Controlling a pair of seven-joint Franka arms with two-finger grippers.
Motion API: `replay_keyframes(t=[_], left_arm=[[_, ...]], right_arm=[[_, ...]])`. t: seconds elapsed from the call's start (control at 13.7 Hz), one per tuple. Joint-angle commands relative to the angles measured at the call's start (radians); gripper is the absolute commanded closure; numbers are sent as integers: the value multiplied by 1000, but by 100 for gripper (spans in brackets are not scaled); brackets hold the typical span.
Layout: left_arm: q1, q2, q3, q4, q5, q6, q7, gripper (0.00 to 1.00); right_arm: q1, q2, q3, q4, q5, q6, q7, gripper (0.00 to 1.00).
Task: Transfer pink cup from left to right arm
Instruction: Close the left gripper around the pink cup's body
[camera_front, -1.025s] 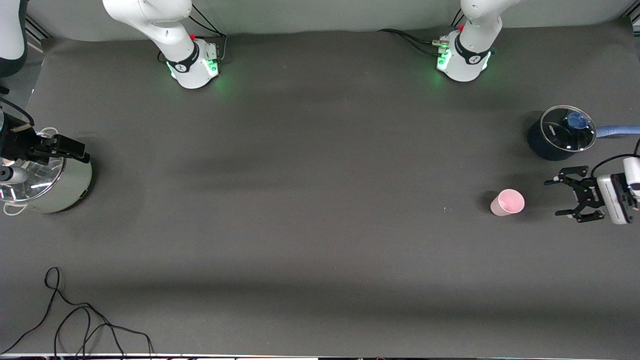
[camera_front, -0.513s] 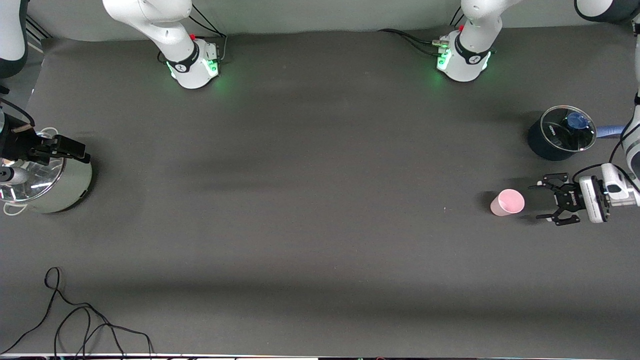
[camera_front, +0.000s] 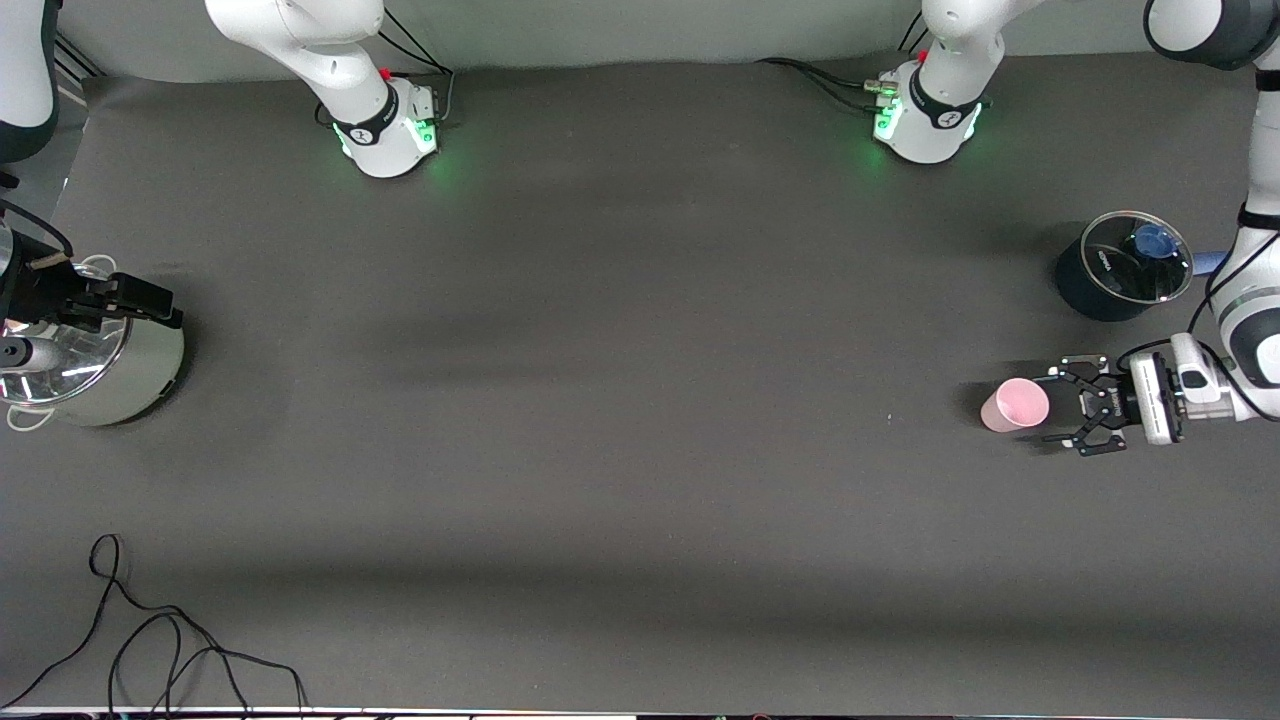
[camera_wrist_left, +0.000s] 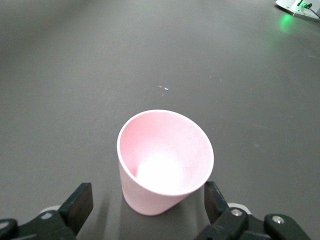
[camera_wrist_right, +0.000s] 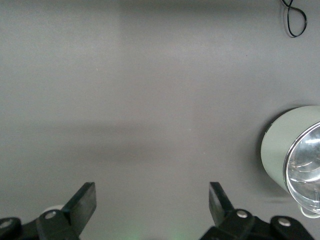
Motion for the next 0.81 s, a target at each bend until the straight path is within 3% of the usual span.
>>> replay_keyframes(t=[0.0, 0.66, 0.73], left_arm=[[-3, 16, -10, 5, -24, -8, 52, 1], [-4, 53, -30, 0, -55, -15, 116, 1], [-4, 57, -32, 0, -59, -15, 121, 10]], right_arm=[[7, 3, -5, 12, 11, 1, 1, 0], [8, -29, -5, 10, 10, -22, -1, 0], [8, -29, -5, 10, 10, -24, -1, 0]])
